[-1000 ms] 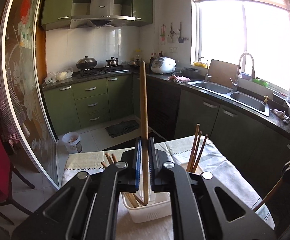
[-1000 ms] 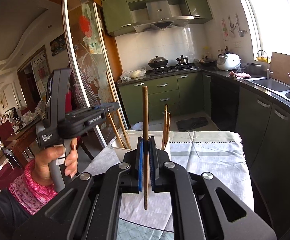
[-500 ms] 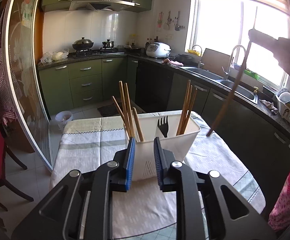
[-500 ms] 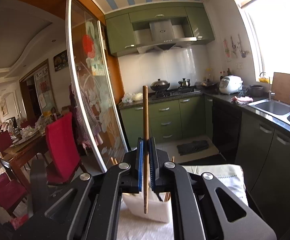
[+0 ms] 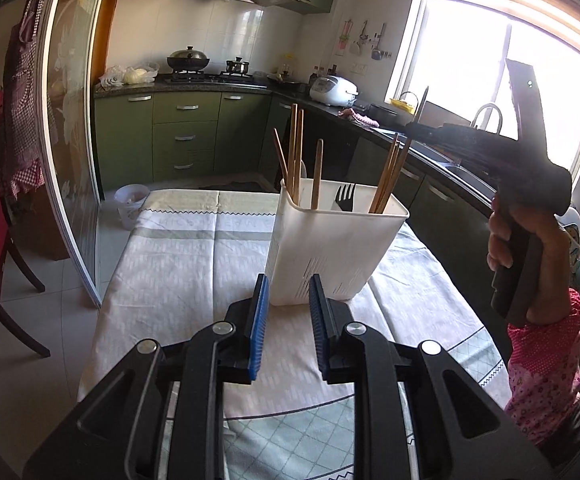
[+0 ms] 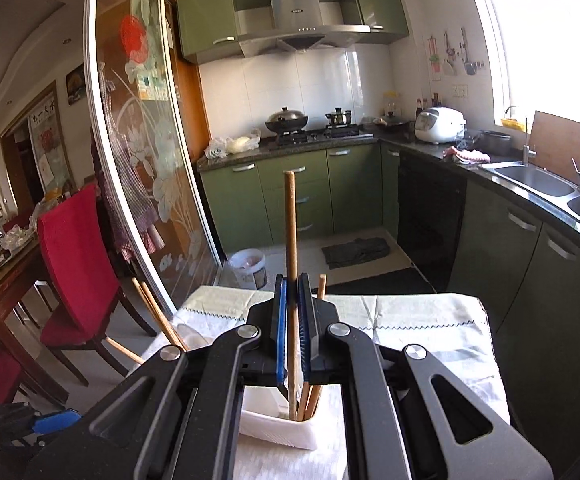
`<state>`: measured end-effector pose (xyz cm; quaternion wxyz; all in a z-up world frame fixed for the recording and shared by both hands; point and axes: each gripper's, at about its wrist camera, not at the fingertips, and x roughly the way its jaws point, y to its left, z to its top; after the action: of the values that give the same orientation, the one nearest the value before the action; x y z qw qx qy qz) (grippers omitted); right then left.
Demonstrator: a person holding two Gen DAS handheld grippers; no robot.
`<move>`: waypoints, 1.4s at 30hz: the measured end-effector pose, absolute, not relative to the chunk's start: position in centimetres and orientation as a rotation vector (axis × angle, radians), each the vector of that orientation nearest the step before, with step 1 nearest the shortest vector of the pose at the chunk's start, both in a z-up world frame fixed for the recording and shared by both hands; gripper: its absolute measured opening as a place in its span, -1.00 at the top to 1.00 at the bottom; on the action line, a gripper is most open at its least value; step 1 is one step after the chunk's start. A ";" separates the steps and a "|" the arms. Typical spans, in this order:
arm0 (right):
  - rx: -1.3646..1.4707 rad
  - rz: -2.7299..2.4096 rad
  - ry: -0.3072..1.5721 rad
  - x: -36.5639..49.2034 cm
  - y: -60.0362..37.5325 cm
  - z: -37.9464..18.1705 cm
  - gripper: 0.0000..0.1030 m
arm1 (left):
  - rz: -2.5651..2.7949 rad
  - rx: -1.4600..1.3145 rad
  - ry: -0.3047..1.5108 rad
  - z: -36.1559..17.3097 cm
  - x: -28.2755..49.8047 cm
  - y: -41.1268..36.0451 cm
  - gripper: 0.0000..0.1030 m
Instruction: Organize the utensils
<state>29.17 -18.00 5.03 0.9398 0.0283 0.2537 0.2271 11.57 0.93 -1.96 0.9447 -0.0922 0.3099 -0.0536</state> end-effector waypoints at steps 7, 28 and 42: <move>0.039 0.473 0.587 29.7 -17.7 1.3 0.85 | -0.117 -0.228 0.681 -3.5 11.8 1.0 0.62; 0.139 0.429 0.476 10.3 -27.4 -4.1 -0.91 | -0.114 -0.078 0.554 -2.6 7.4 -3.9 -0.45; 0.027 0.368 0.389 1.2 -27.7 -4.3 -0.91 | -0.019 0.048 0.418 -1.0 -0.5 -6.6 -0.86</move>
<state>1.23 -27.67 -4.31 0.9642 0.0135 0.1923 0.1819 -0.48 -6.62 -1.01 0.9779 0.0239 0.2074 -0.0095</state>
